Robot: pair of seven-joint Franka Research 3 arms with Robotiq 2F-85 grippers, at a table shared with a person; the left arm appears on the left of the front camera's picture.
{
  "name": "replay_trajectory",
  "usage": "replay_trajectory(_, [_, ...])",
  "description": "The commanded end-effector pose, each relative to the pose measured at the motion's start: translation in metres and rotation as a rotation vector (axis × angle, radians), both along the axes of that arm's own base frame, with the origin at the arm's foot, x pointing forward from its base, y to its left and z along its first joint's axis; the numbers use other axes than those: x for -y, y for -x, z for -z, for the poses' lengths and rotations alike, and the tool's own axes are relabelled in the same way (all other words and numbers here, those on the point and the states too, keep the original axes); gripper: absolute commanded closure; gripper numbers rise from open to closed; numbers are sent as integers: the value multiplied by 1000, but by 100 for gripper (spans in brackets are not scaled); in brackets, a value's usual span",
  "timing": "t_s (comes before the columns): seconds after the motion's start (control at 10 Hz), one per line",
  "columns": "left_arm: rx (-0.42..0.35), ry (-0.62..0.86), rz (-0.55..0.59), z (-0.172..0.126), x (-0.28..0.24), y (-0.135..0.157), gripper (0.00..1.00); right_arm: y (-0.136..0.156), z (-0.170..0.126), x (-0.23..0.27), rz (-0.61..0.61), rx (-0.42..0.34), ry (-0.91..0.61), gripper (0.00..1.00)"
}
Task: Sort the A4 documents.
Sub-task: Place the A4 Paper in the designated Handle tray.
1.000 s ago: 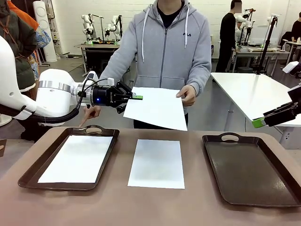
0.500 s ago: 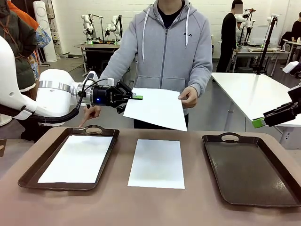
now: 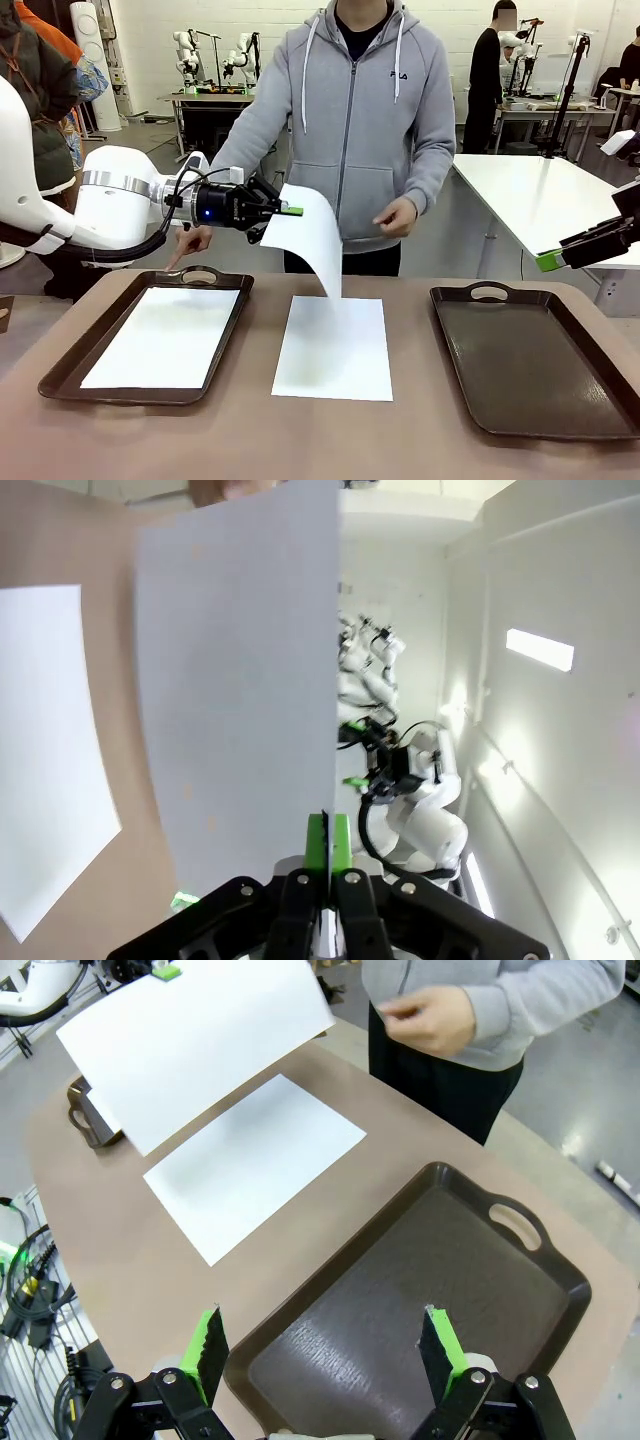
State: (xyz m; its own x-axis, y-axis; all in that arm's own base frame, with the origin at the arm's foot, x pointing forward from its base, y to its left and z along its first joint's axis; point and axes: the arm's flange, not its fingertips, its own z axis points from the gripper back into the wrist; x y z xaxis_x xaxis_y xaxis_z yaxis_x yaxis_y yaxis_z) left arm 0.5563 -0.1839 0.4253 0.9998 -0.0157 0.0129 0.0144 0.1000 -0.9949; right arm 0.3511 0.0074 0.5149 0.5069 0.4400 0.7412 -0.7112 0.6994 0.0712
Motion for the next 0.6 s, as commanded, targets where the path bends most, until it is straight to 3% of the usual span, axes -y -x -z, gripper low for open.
replay_trajectory(0.0, [11, -113, 118, -11, -21, 9, 99, -1, 2, 0, -11, -3, -15, 0])
replay_trajectory(0.3, [13, -242, 98, -24, -75, 35, 99, -1, 2, 0, -11, -3, -15, 0])
replay_trajectory(0.5, [-10, -292, 58, -17, -104, 54, 99, -1, 2, 0, -11, -3, -15, 0])
